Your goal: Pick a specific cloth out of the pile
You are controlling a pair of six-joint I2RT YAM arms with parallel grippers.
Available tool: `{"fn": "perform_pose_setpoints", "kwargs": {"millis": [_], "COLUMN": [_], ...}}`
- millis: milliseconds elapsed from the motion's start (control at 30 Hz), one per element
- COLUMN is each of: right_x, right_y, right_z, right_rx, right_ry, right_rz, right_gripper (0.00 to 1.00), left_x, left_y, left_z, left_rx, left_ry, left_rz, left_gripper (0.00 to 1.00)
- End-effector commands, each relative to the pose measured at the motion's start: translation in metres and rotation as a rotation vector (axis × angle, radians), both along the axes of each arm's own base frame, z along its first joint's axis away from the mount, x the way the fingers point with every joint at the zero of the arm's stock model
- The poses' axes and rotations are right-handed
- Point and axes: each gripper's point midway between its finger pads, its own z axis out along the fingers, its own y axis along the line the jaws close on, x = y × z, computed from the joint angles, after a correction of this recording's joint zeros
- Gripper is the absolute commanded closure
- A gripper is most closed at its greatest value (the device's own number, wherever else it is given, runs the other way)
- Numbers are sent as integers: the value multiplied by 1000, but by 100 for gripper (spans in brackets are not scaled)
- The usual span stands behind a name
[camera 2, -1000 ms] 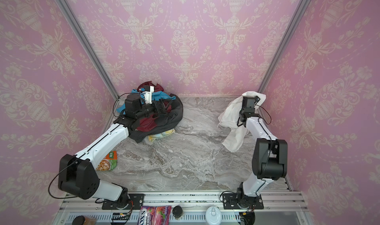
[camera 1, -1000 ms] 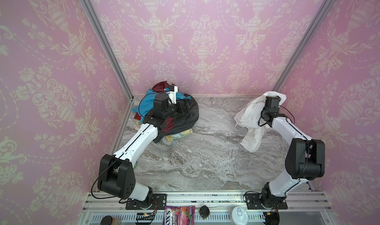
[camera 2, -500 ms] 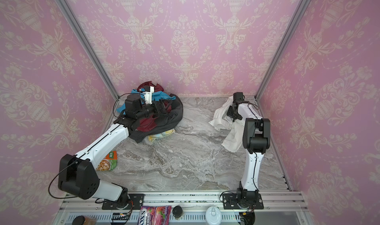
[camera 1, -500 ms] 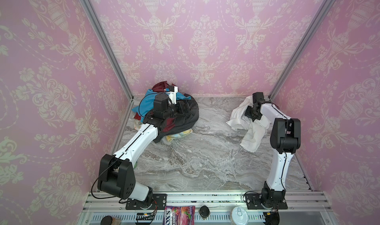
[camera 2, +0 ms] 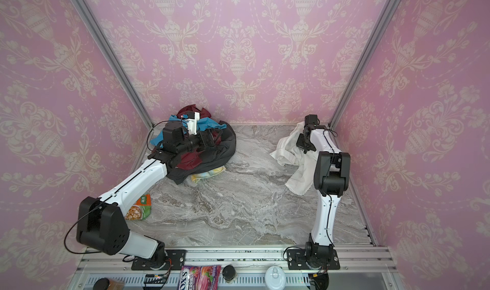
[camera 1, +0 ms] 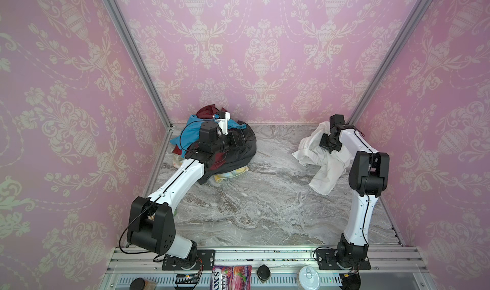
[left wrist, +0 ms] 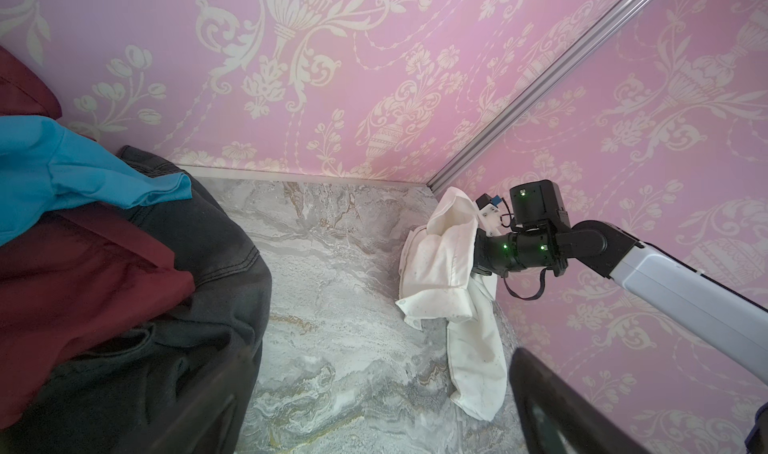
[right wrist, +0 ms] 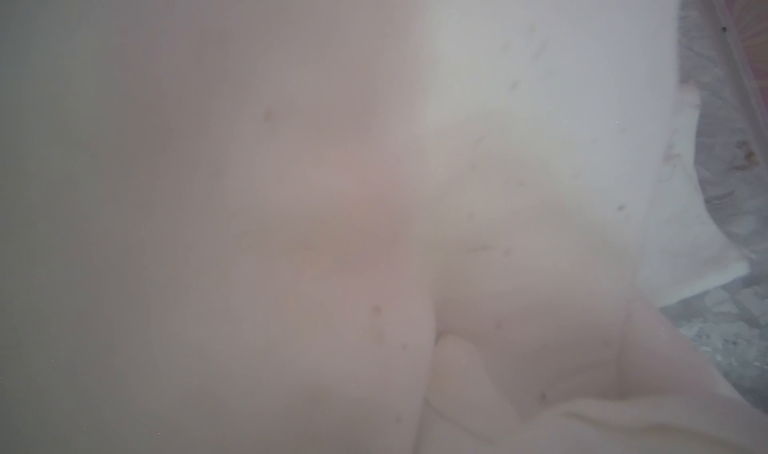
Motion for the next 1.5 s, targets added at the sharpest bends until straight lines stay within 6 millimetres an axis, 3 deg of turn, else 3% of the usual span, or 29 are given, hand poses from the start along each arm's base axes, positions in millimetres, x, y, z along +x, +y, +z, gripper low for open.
{"fn": "perform_pose_setpoints", "kwargs": {"millis": [0,100,167,267,433,533,867,1033,1167,1267,1367,1467], "right_x": [-3,1,1,1,-9,-18,-53,-82,-111,-133,-153,-167], "right_y": [-13,-13,-11,-4,8,12,28,43,54,54,52,49], "right_z": [-7,10,29,62,108,128,206,233,220,201,171,139], "right_rx": [-51,-47,-33,-4,18,21,27,-8,-80,-140,-185,-215], "right_ry": [43,-12,-71,-179,-299,-340,-544,-711,-825,-867,-882,-900], "right_rz": [-1,-6,-14,-20,-4,5,71,171,232,244,244,233], "right_gripper": [87,71,50,28,6,0,0,0,0,0,0,0], "left_x": [-1,-2,-4,-6,-12,-15,-15,-15,-18,-22,-27,-34], "left_y": [-1,1,5,13,37,50,91,126,167,198,224,235], "left_z": [0,0,0,-4,-11,-14,-11,-21,-40,-66,-99,-136], "left_rx": [28,39,57,105,221,287,489,538,524,527,550,643], "left_ry": [-6,-4,1,23,59,76,79,56,38,41,47,43], "left_rz": [4,12,27,63,152,202,340,452,579,660,725,740], "left_gripper": [2,2,2,1,1,0,1,1,1,1,0,1]}}
